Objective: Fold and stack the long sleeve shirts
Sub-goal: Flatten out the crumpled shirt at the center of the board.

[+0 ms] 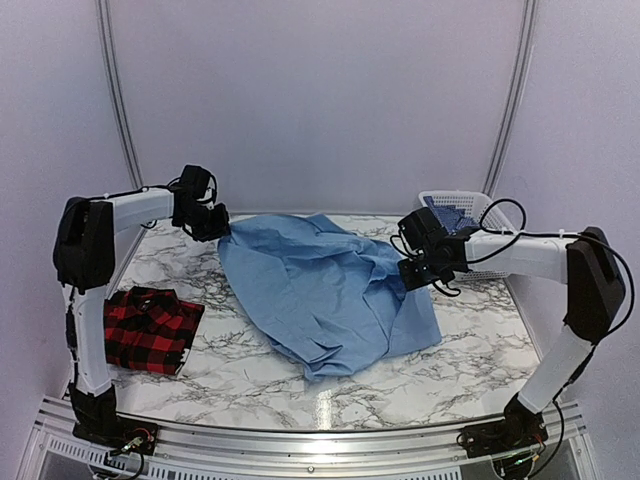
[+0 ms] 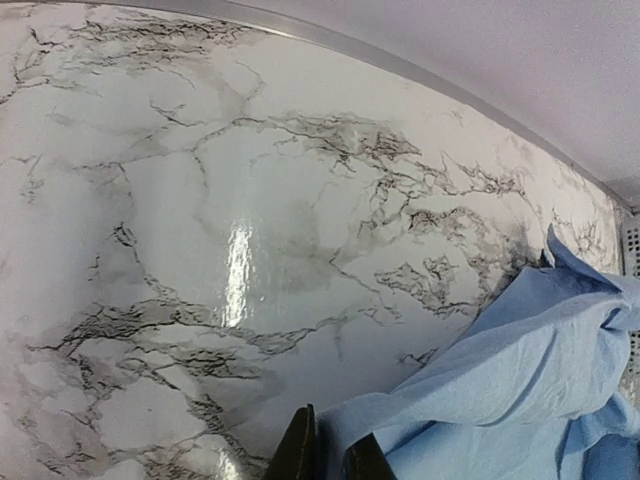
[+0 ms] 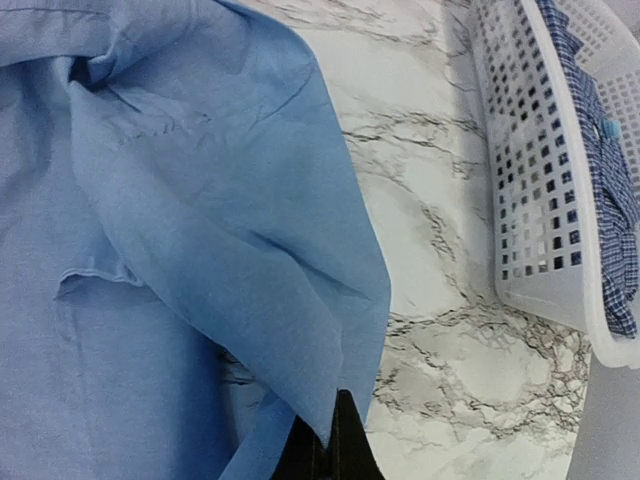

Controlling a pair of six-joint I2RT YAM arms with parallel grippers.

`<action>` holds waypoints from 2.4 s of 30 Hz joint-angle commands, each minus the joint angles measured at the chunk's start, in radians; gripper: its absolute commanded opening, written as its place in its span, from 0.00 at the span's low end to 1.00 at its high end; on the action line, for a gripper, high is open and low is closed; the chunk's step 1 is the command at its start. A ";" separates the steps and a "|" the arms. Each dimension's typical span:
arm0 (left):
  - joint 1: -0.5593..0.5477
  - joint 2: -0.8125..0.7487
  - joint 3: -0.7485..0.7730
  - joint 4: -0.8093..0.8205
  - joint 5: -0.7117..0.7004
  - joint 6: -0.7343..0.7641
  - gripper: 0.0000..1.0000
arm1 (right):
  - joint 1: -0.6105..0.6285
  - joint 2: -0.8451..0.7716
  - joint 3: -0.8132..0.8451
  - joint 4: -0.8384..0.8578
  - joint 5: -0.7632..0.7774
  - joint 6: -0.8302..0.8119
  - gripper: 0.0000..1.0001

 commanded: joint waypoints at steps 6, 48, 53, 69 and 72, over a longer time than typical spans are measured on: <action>-0.004 0.070 0.207 -0.074 0.084 0.011 0.44 | -0.099 0.090 0.106 -0.070 0.072 0.021 0.00; -0.388 -0.482 -0.872 0.515 0.027 -0.596 0.32 | -0.142 -0.026 -0.075 0.069 -0.052 0.076 0.00; -0.388 -0.429 -0.864 0.557 0.048 -0.593 0.31 | -0.142 -0.026 -0.073 0.065 -0.052 0.072 0.00; -0.380 -0.389 -0.803 0.555 0.031 -0.559 0.00 | -0.142 -0.039 -0.082 0.055 -0.040 0.063 0.00; -0.365 -0.411 -0.809 0.539 0.018 -0.543 0.00 | -0.143 -0.042 -0.087 0.057 -0.038 0.062 0.00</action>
